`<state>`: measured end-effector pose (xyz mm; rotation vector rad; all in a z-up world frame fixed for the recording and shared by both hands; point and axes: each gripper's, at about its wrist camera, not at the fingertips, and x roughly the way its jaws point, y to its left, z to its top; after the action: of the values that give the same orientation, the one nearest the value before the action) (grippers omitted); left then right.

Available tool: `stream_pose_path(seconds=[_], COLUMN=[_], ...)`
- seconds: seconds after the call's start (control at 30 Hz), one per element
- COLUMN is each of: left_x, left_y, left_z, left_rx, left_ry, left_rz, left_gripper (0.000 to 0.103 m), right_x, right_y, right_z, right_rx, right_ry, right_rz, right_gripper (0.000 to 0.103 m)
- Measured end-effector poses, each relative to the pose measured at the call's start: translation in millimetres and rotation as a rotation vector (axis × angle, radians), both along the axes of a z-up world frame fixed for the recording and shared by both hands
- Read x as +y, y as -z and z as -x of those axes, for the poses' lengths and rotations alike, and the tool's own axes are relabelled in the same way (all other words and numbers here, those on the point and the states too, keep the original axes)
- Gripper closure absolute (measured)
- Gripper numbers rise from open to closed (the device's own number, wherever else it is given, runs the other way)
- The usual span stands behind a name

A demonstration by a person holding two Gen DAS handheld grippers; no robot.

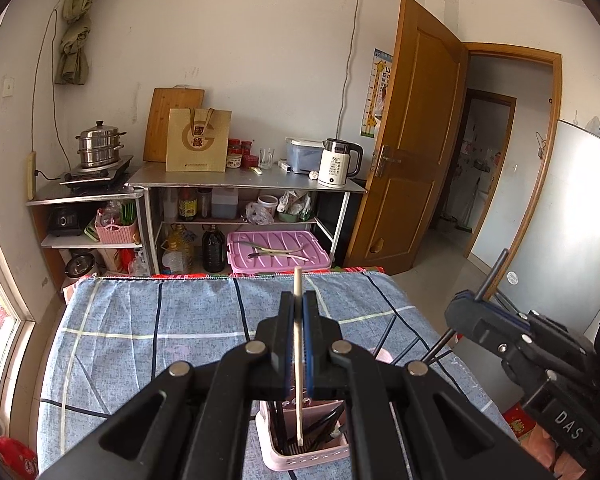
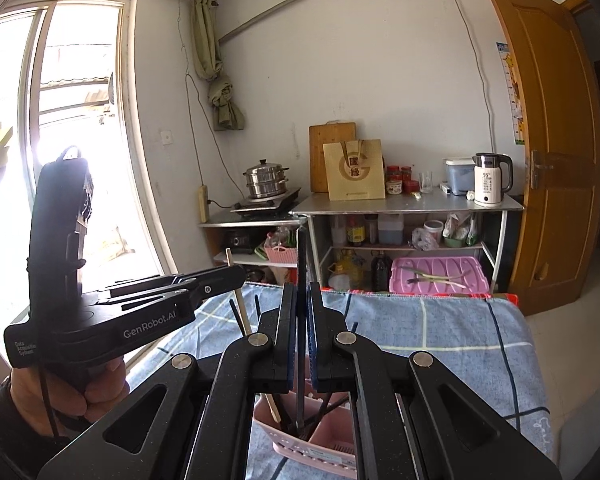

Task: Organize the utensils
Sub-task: 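Lift both chopsticks upright and carry them over the pink basket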

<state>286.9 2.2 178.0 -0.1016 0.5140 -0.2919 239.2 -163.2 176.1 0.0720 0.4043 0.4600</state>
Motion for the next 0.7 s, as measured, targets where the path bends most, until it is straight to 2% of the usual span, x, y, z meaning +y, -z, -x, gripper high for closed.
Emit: stream_pose_path(seconds=[0.37,0.5,0.7], left_x=[5.3,2.8,4.0], left_y=[42.9,56.2,77.7], left_z=[0.7,4.5,5.0], left_rx=[0.060,0.083,0.133], left_ry=[0.001,0.004,-0.011], left_rz=[-0.005,-0.022,-0.022], left_gripper=[0.098,0.098,0.098], right_x=[-0.2,-1.4,-2.7], right_y=[56.1,66.1,68.1], right_z=[-21.0,-21.9,-17.0], right_rx=[0.146,0.173,0.166], right_ry=[-0.004,0.004,0.018], right_rz=[0.039,0.050,0.065], right_gripper=[0.098,0.098,0.097])
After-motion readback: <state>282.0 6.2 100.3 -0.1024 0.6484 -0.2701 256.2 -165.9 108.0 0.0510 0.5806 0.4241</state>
